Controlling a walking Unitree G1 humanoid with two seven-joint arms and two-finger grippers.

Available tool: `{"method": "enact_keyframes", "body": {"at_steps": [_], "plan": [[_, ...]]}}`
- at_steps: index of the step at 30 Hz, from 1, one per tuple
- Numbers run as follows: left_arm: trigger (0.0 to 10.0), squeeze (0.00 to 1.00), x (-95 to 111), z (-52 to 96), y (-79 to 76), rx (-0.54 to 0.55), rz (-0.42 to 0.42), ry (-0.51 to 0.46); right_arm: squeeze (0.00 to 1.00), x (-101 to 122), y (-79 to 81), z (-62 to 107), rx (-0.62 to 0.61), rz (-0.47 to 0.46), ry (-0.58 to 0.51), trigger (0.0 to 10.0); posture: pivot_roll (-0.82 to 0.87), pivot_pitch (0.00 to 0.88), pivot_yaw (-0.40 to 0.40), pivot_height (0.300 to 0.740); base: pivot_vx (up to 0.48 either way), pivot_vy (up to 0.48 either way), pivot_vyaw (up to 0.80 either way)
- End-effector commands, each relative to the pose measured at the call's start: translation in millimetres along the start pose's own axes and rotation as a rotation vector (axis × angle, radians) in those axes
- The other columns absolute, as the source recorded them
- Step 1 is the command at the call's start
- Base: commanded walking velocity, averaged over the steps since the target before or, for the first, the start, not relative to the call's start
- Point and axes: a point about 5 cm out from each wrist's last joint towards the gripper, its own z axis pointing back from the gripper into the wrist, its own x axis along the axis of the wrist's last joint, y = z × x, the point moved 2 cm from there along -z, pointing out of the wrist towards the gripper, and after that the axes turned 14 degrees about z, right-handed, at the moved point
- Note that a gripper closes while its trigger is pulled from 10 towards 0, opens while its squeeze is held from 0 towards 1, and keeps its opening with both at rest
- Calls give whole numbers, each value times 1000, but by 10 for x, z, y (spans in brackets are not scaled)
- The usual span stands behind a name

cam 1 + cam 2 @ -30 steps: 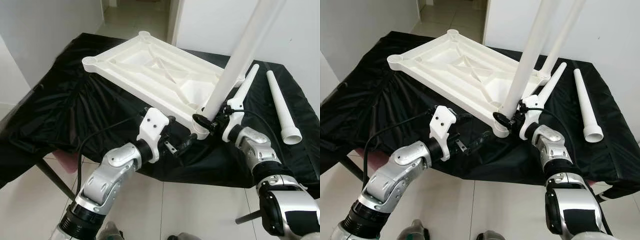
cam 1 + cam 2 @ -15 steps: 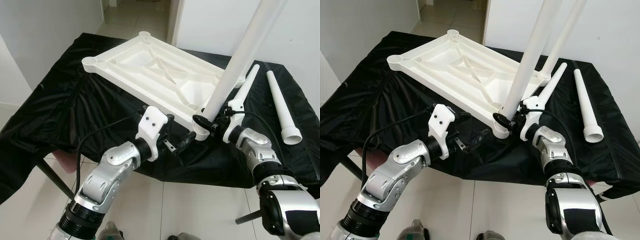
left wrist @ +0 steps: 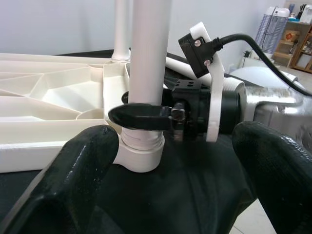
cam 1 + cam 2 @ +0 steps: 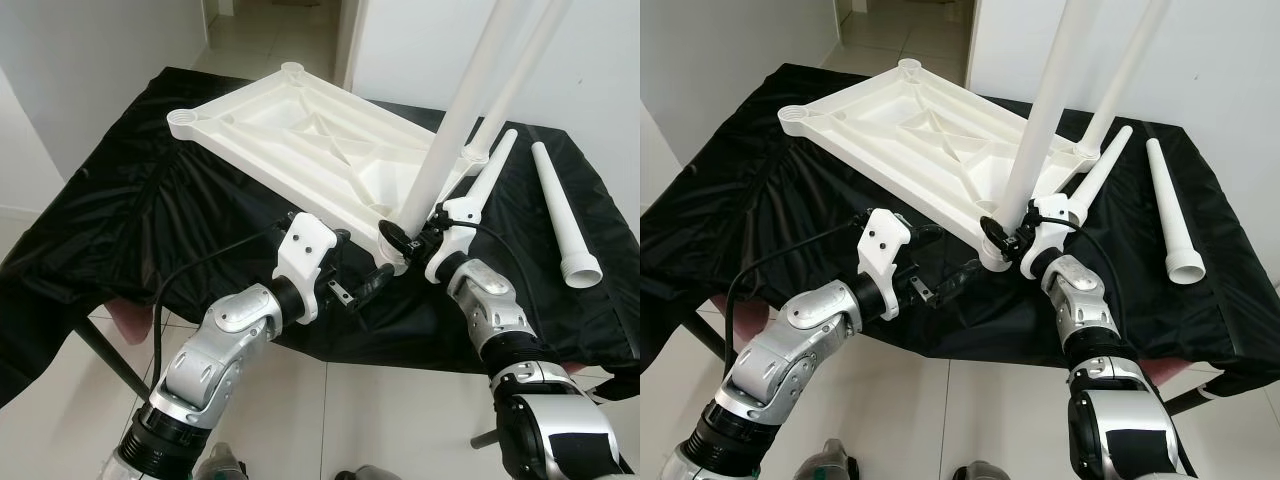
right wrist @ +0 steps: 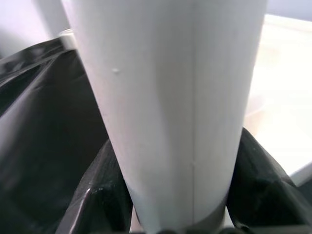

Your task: Building children table

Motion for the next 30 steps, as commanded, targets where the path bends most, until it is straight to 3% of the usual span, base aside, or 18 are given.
{"method": "enact_keyframes", "body": {"at_steps": [1,6,10,12,17,24,30], "plan": [[10000,0,6,-4,-36,-8,3,-2,0,-80,-11,44,-67,-28,41,10000,108,30,-69,740,0,0,0],[10000,0,1,-3,-42,-8,7,-2,0,-95,78,51,-126,-36,52,10000,105,31,-70,740,0,0,0],[10000,0,1,-13,-44,-10,8,-2,0,-137,129,83,-299,-74,91,10000,101,32,-69,740,0,0,0],[10000,0,1,-14,-44,-10,8,-2,0,-139,131,87,-312,-75,95,10000,101,32,-69,740,0,0,0],[10000,0,5,-15,-46,-13,8,-3,0,-199,229,166,-513,-53,168,10000,103,30,-68,740,0,0,0],[10000,0,1,-11,-46,-11,9,-2,0,-151,331,152,-558,-30,189,10000,105,29,-71,740,0,0,0],[10000,0,3,-11,-42,-9,10,-5,0,-162,319,172,-577,-19,203,10000,107,24,-75,740,0,0,0]]}}
